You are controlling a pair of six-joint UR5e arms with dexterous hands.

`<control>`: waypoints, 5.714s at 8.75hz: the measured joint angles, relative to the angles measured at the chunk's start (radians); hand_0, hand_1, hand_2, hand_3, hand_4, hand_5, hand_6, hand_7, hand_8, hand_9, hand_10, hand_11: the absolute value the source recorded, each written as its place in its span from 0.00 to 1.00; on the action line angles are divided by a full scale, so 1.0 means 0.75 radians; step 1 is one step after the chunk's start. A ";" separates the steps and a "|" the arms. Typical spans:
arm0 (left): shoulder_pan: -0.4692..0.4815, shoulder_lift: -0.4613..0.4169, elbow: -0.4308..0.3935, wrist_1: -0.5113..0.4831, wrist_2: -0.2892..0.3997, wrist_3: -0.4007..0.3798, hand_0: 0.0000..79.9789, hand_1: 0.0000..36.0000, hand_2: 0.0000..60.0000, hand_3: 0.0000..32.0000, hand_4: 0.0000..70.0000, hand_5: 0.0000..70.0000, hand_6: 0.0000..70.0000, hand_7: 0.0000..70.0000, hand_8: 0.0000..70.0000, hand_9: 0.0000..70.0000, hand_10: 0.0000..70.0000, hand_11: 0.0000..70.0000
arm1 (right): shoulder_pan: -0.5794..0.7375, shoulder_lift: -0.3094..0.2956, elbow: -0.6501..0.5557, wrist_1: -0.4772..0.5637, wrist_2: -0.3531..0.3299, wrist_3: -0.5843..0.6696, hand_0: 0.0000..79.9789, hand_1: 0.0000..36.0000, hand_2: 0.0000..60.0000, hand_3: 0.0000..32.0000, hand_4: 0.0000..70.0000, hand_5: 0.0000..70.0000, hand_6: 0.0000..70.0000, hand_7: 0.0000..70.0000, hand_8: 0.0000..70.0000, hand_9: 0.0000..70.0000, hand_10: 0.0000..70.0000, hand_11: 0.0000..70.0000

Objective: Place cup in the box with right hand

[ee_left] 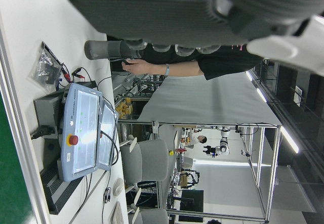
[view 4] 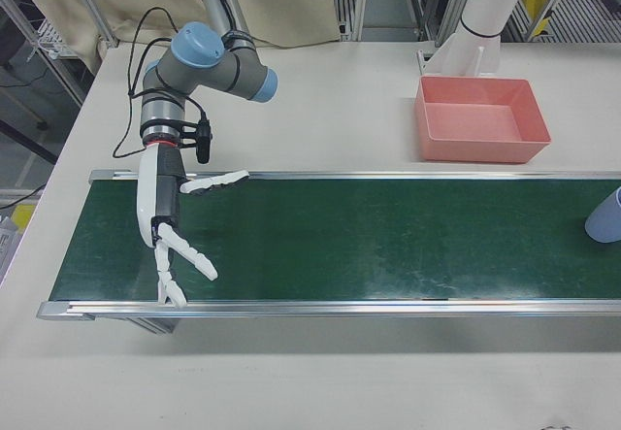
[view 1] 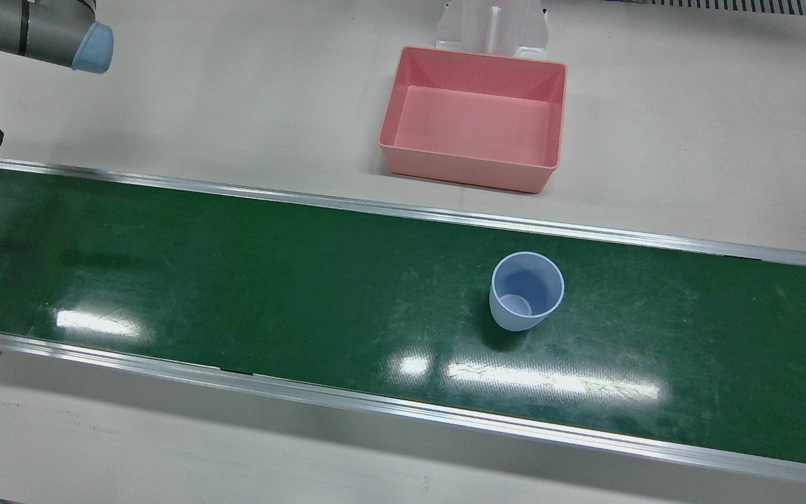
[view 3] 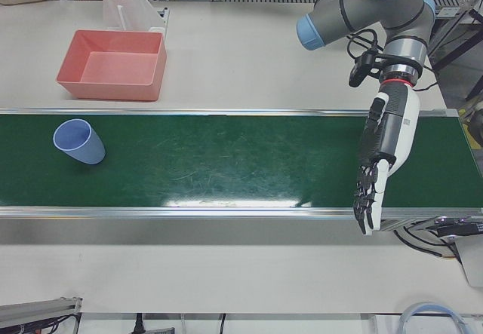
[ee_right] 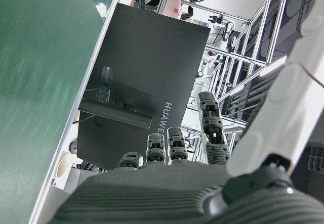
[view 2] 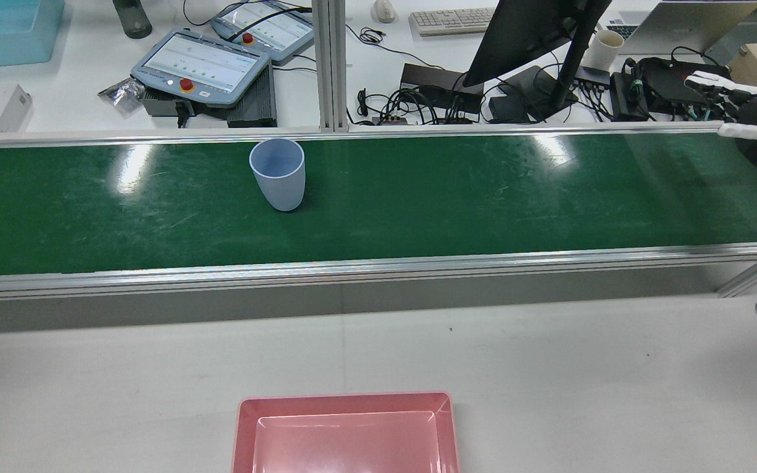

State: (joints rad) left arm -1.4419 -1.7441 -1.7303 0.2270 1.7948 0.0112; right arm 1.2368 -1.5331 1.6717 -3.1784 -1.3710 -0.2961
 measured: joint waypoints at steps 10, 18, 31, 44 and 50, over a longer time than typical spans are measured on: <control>0.000 0.000 0.000 0.000 0.000 0.000 0.00 0.00 0.00 0.00 0.00 0.00 0.00 0.00 0.00 0.00 0.00 0.00 | -0.021 -0.044 0.003 0.038 0.015 -0.131 0.55 0.24 0.17 0.02 0.11 0.05 0.06 0.20 0.08 0.17 0.04 0.07; 0.000 0.000 0.000 0.000 0.000 0.001 0.00 0.00 0.00 0.00 0.00 0.00 0.00 0.00 0.00 0.00 0.00 0.00 | -0.087 -0.043 -0.003 0.170 0.110 -0.138 0.57 0.14 0.00 0.03 0.15 0.05 0.05 0.20 0.08 0.17 0.04 0.08; 0.000 0.000 -0.001 0.002 0.000 0.000 0.00 0.00 0.00 0.00 0.00 0.00 0.00 0.00 0.00 0.00 0.00 0.00 | -0.236 -0.034 0.039 0.170 0.128 -0.145 0.56 0.17 0.07 0.00 0.19 0.05 0.06 0.25 0.07 0.16 0.04 0.07; 0.000 0.000 -0.001 0.001 0.000 0.000 0.00 0.00 0.00 0.00 0.00 0.00 0.00 0.00 0.00 0.00 0.00 0.00 | -0.386 -0.020 0.106 0.165 0.247 -0.161 0.59 1.00 1.00 0.00 1.00 0.22 0.60 1.00 1.00 1.00 0.76 1.00; 0.000 0.000 0.000 0.000 0.000 0.000 0.00 0.00 0.00 0.00 0.00 0.00 0.00 0.00 0.00 0.00 0.00 0.00 | -0.308 -0.027 0.264 0.114 0.282 -0.108 0.67 1.00 1.00 0.00 1.00 0.30 0.69 1.00 1.00 1.00 0.92 1.00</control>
State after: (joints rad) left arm -1.4419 -1.7441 -1.7303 0.2270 1.7948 0.0109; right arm 1.0054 -1.5534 1.8694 -3.0928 -1.1596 -0.3770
